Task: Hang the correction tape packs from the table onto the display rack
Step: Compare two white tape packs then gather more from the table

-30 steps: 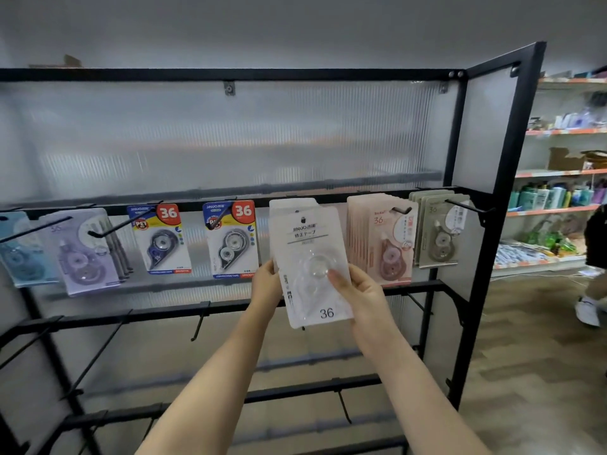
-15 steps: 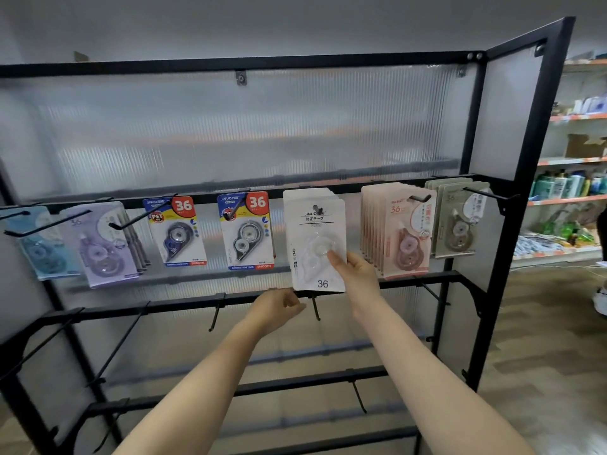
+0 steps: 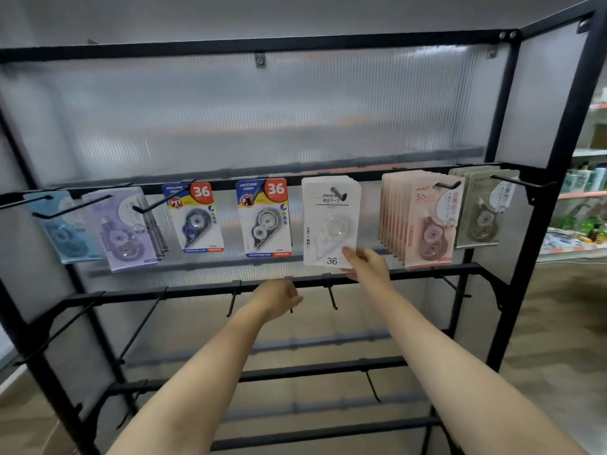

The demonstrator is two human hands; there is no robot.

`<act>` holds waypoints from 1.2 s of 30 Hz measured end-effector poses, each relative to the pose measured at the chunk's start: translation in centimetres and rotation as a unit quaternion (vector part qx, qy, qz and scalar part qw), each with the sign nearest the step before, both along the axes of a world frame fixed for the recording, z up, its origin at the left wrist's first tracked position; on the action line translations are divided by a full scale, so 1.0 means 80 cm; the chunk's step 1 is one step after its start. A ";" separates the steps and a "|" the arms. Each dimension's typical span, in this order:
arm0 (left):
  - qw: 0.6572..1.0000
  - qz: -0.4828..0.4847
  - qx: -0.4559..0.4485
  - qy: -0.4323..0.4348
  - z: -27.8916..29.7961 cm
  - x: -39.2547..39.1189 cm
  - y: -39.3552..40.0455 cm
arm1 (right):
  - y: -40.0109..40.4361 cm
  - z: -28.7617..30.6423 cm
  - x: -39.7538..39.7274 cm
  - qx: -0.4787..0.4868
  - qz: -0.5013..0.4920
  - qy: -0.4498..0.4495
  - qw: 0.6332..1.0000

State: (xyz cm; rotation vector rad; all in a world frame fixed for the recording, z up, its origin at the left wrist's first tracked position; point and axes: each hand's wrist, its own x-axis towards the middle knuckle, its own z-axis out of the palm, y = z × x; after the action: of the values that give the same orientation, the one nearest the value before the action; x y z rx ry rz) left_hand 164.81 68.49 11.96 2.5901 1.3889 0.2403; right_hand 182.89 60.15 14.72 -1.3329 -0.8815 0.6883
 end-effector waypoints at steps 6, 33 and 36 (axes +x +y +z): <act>0.998 0.019 0.048 0.041 0.003 -0.023 -0.044 | -0.036 -0.046 -0.009 -0.090 0.024 -0.119 0.989; 0.809 0.545 -0.068 0.211 -0.007 -0.664 -0.448 | -0.191 -0.079 -0.731 0.088 0.498 -0.669 0.545; 0.765 0.605 -0.100 0.194 -0.017 -0.754 -0.511 | -0.238 -0.078 -0.850 0.111 0.540 -0.657 0.515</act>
State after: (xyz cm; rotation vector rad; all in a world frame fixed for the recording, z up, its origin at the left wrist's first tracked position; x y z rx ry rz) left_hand 104.51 27.62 10.59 1.2135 2.8370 -0.2991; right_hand 114.85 41.13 8.51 -0.6991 -3.0951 0.2431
